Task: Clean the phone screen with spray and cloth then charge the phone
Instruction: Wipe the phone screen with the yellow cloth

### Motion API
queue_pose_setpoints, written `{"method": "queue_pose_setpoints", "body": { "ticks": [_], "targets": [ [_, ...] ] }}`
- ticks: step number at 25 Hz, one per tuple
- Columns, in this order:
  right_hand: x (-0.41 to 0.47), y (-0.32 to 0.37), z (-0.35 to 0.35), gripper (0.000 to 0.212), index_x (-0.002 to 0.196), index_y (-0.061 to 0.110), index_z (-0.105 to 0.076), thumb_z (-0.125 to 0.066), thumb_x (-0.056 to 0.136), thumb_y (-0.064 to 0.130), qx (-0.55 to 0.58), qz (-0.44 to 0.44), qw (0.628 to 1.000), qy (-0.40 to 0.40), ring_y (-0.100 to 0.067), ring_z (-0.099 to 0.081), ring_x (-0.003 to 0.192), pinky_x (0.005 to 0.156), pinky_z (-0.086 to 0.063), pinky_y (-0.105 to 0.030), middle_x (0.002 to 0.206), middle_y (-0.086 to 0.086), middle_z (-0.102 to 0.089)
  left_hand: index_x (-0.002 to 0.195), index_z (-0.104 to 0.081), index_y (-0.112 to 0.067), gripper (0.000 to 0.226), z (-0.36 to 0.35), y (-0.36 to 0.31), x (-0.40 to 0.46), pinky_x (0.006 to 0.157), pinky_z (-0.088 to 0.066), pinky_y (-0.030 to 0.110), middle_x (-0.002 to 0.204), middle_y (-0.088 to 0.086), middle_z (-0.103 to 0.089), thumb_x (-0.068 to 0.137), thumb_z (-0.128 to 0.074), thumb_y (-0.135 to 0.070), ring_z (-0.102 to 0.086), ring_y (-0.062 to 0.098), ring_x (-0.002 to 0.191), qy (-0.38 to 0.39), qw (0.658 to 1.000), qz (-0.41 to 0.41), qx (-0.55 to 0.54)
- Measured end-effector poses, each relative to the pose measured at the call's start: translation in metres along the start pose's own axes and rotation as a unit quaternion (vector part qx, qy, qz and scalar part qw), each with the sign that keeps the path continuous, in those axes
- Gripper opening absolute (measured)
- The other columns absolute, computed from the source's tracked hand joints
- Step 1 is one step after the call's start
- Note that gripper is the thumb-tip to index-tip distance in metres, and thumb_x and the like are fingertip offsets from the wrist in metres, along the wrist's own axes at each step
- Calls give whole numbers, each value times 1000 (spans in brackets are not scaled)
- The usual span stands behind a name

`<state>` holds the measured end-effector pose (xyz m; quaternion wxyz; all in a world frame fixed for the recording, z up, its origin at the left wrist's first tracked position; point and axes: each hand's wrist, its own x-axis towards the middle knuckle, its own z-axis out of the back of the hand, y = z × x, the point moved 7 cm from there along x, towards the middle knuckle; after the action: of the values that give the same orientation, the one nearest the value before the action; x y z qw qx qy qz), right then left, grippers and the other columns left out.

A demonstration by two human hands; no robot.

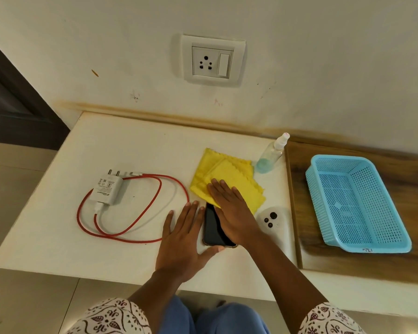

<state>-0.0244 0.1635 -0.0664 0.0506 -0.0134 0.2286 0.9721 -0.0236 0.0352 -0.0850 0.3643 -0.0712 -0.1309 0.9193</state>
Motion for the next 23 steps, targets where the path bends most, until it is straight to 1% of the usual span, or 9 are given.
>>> {"method": "queue_pose_setpoints", "body": {
  "ticks": [2, 5, 8, 12, 15, 18, 20, 23],
  "targets": [
    [-8, 3, -2, 47, 144, 19, -19, -30, 99, 16, 11, -1, 1000, -4, -10, 6, 141, 117, 2, -30, 156, 1, -10, 145, -29, -15, 90, 0, 0, 1, 114, -21, 52, 152, 5, -32, 81, -29, -78, -24, 19, 141, 0, 1000, 0, -3],
    [-19, 9, -5, 47, 145, 20, -17, -29, 99, 16, 22, -1, 1000, 0, -10, 6, 142, 118, 3, -29, 155, 4, -7, 145, -30, -16, 91, -1, -1, 1, 114, -22, 53, 151, 5, -34, 80, -30, -79, -26, 18, 141, 2, 1000, 1, -14],
    [-30, 13, -8, 48, 145, 22, -12, -27, 100, 16, 24, -1, 1000, 10, -10, 6, 143, 118, 6, -27, 155, 6, -2, 142, -36, -17, 88, 0, -1, 1, 114, -21, 52, 147, 4, -41, 79, -31, -79, -31, 18, 138, -8, 1000, -8, -21],
    [-44, 19, -11, 49, 144, 24, -9, -27, 99, 15, 49, -2, 999, 16, -8, 8, 143, 118, 8, -24, 155, 8, -1, 136, -43, -20, 82, 2, -3, 0, 114, -19, 49, 140, 3, -49, 77, -38, -77, -38, 19, 135, -13, 1000, -15, -20],
    [-56, 22, -14, 49, 143, 27, -8, -26, 99, 17, 66, -4, 998, 12, -3, 7, 142, 116, 11, -19, 154, 12, -1, 135, -46, -19, 81, 2, -4, 0, 112, -18, 50, 141, 4, -48, 78, -37, -76, -34, 22, 137, -12, 1000, -22, -16],
    [-66, 24, -18, 48, 142, 29, -8, -27, 99, 19, 85, -4, 996, 3, 0, 5, 142, 116, 9, -17, 153, 14, -4, 134, -50, -20, 77, 4, -6, 1, 111, -19, 52, 142, 5, -47, 81, -35, -74, -30, 24, 139, -14, 999, -34, -22],
    [-72, 28, -21, 48, 141, 28, -10, -30, 98, 21, 88, -5, 996, -10, -3, 2, 142, 116, 9, -16, 152, 12, -5, 132, -53, -24, 72, 6, -7, 0, 111, -20, 52, 141, 4, -49, 83, -32, -72, -29, 25, 139, -19, 999, -40, -30],
    [-81, 29, -24, 50, 139, 20, -18, -41, 95, 14, 94, -12, 995, -40, -20, -9, 141, 113, 12, -17, 149, 3, -12, 130, -55, -20, 72, 8, -7, -1, 110, -21, 51, 138, 9, -52, 85, -28, -70, -36, 29, 135, -32, 998, -46, -42]
  ]
}}
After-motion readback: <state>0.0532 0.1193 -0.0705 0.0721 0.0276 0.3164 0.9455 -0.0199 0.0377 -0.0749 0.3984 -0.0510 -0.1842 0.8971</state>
